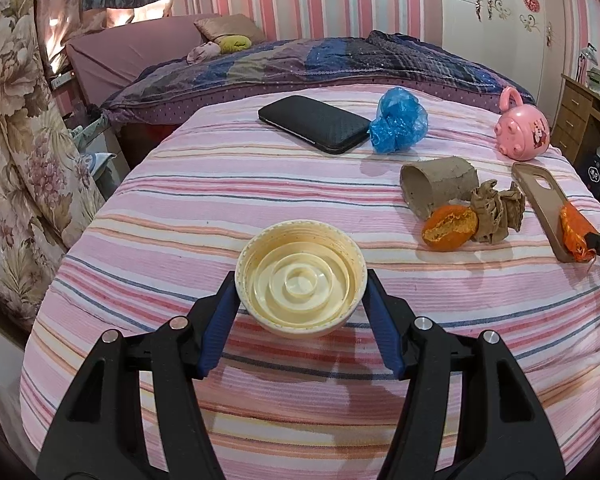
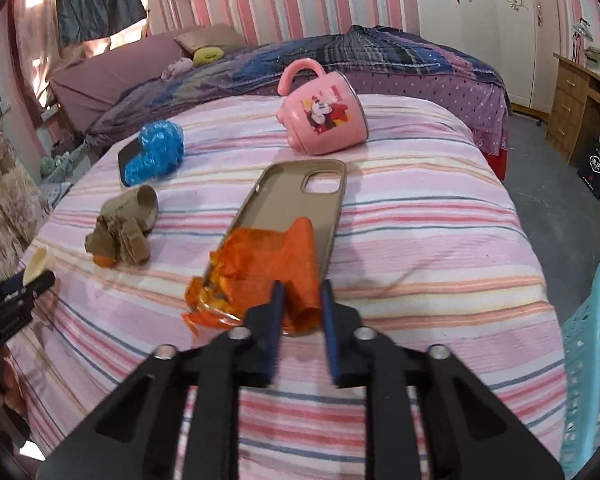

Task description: Collect trash

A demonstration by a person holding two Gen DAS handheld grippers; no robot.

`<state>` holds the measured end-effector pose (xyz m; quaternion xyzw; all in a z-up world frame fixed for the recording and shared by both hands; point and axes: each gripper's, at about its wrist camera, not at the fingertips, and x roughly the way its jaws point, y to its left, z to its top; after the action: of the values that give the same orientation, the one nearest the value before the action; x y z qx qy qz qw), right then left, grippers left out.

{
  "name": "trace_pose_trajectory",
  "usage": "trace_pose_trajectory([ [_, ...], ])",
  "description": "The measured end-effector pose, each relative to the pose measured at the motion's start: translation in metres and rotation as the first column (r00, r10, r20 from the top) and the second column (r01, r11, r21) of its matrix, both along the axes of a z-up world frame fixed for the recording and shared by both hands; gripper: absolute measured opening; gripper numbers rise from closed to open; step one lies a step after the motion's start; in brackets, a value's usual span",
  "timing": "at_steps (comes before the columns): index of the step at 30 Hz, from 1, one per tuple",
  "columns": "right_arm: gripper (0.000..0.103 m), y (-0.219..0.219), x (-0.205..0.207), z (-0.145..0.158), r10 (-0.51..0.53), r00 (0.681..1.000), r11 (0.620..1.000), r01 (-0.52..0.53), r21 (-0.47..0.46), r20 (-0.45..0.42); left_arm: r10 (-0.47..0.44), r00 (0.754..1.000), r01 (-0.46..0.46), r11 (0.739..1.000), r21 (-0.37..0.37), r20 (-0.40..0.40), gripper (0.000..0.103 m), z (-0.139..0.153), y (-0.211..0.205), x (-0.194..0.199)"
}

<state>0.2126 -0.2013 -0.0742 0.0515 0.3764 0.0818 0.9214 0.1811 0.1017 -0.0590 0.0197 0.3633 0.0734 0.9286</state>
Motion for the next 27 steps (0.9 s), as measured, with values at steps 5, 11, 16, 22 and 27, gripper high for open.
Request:
trace_pose_trajectory([
  [5, 0.005, -0.007, -0.009, 0.005, -0.025, 0.999, 0.999, 0.027, -0.026, 0.046, -0.003, 1.000, 0.003, 1.000, -0.003, 0.012, 0.060, 0.003, -0.002, -0.003],
  [11, 0.004, -0.021, -0.021, 0.017, -0.047, 0.992, 0.999, 0.048, -0.008, 0.120, -0.010, 1.000, 0.010, 1.000, -0.009, 0.024, 0.060, 0.007, -0.006, -0.007],
  [16, 0.004, -0.029, -0.035, 0.032, -0.052, 0.980, 0.998, 0.056, -0.014, 0.193, -0.027, 0.998, 0.028, 0.999, -0.027, 0.053, 0.060, 0.017, -0.017, -0.014],
  [22, 0.004, -0.046, -0.048, 0.044, -0.055, 0.972, 0.998, 0.063, -0.026, 0.227, -0.067, 0.993, 0.070, 0.997, -0.028, 0.095, 0.060, 0.030, -0.045, -0.021],
  [27, 0.004, -0.067, -0.057, 0.050, -0.073, 0.967, 0.996, 0.083, -0.029, 0.242, -0.112, 0.988, 0.114, 0.993, -0.014, 0.104, 0.060, 0.031, -0.080, -0.021],
])
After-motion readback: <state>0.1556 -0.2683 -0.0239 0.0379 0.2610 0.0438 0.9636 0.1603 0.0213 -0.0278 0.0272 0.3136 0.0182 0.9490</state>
